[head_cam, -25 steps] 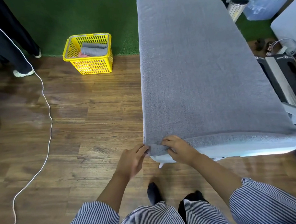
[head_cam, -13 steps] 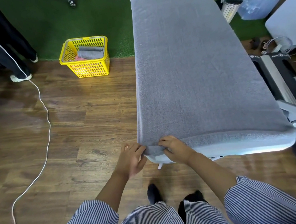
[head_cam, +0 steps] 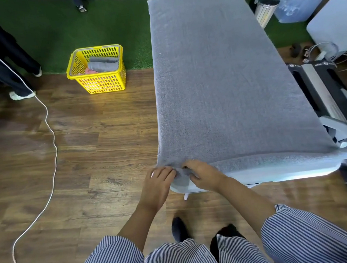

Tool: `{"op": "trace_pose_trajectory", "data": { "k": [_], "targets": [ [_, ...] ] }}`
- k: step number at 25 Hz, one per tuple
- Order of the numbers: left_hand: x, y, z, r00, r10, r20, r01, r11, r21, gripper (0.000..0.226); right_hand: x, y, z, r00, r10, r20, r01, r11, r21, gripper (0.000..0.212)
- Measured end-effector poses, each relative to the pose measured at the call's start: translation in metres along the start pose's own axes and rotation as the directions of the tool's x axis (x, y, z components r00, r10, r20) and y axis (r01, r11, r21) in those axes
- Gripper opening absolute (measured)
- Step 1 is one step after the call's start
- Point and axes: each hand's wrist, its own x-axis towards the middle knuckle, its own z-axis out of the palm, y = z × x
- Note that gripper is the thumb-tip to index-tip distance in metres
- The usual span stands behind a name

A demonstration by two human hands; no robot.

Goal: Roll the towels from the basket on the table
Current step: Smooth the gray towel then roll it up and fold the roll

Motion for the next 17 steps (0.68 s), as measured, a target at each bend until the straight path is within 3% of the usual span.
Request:
{"op": "trace_pose_trajectory", "data": {
  "k": [6,8,11,13,17],
  "targets": [
    [0.007,0.012,0.002,0.993,-0.088,0.076,0.093,0.993,-0.066,0.025,-0.033,0.05,-0.02,0.994,-0.076,-0.078,0.061,0.982,-0.178,0.036],
    [0.007,0.013,0.002,0.988,-0.096,0.121,0.097,0.995,-0.002,0.045,-0.062,0.082,-0.04,0.987,-0.102,-0.123,0.066,0.961,-0.268,0.04],
    [0.011,0.027,0.002,0.973,-0.17,0.159,0.146,0.978,0.149,0.069,-0.114,0.142,-0.076,0.973,-0.12,-0.199,0.039,0.927,-0.372,0.063],
    [0.014,0.04,0.004,0.97,-0.217,0.111,0.186,0.953,0.24,0.061,-0.146,0.176,-0.1,0.969,-0.062,-0.238,-0.038,0.919,-0.393,0.073],
    [0.027,0.06,0.017,0.947,-0.319,0.022,0.292,0.892,0.345,0.044,-0.197,0.227,-0.135,0.944,0.079,-0.32,-0.209,0.895,-0.395,0.069]
  ]
}}
